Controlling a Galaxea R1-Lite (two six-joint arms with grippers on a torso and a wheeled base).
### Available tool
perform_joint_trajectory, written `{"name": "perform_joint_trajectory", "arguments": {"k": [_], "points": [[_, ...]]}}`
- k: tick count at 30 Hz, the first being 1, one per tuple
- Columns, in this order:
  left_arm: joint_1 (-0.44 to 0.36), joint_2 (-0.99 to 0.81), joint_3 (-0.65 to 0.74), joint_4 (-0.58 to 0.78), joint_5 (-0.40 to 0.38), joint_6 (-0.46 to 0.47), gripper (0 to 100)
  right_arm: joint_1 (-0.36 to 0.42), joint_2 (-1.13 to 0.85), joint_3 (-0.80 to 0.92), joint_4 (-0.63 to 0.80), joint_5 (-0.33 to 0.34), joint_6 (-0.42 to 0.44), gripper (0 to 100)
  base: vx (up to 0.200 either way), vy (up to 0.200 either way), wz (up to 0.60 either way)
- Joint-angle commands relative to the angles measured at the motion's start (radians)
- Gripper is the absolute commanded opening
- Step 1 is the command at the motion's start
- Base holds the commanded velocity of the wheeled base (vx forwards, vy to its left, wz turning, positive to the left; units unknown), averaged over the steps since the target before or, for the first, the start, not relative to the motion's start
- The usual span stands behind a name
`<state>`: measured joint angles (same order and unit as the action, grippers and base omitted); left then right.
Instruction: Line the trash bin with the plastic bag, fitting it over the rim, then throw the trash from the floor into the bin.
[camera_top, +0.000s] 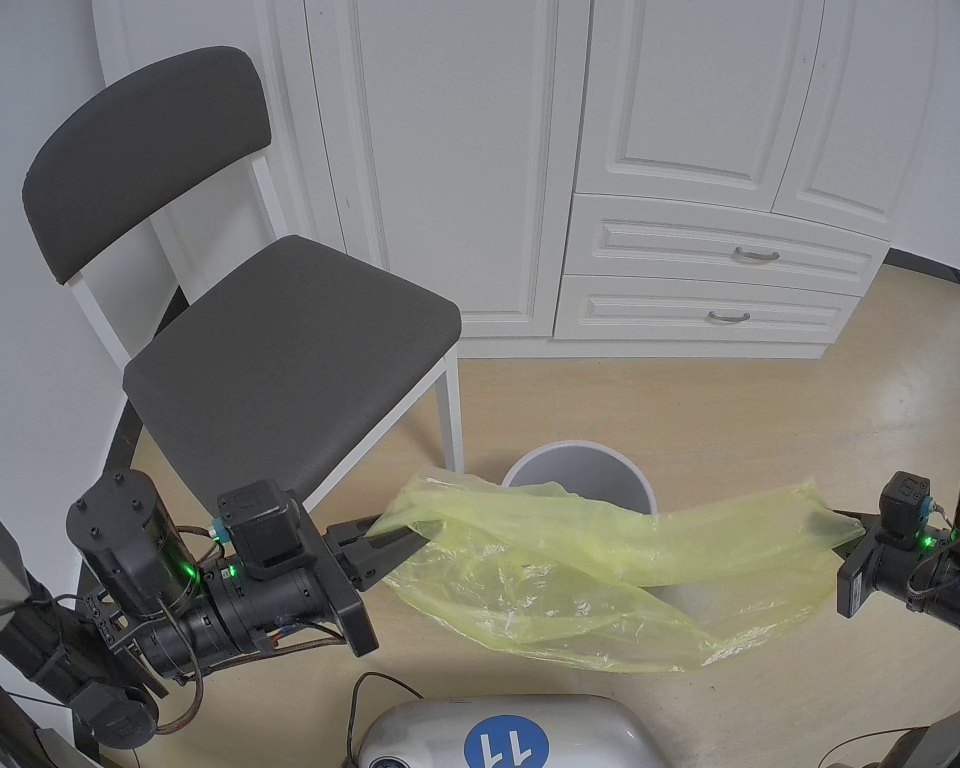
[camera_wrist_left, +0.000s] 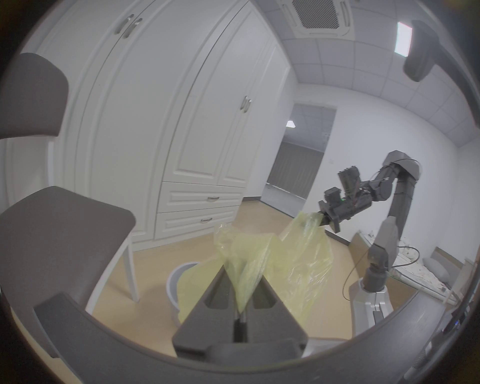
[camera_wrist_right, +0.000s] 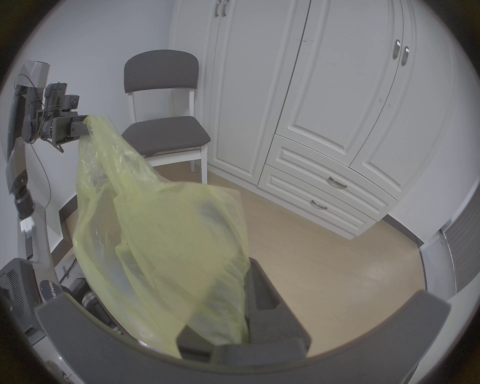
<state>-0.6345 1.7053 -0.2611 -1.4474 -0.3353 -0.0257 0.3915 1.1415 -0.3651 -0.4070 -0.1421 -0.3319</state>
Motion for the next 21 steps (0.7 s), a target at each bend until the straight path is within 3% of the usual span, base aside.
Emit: {"name": "perform_joint_trajectory", "arguments": {"k": [1,7,14,19,21], "points": [[-0.021,0.099,0.049,-0.085,-0.08,-0.002,0,0.049,0.0,0.005,-0.003,0.012,0.004,0,0.0,0.0,0.0],[-0.091,0.12,0.009,-0.085,-0.077,-0.011,0,0.09,0.037,0.002,-0.029,0.012,0.025,0,0.0,0.0,0.0],[-0.136,0.181,-0.053,-0.087,-0.068,-0.031,0,0.191,0.123,0.011,-0.179,0.01,0.156,0,0.0,0.0,0.0],[-0.145,0.237,-0.178,-0.085,-0.013,-0.141,0,0.253,0.202,0.002,-0.248,0.01,0.29,0,0.0,0.0,0.0],[-0.145,0.284,-0.27,-0.085,0.059,-0.217,0,0.264,0.253,-0.002,-0.289,0.012,0.344,0,0.0,0.0,0.0]]}}
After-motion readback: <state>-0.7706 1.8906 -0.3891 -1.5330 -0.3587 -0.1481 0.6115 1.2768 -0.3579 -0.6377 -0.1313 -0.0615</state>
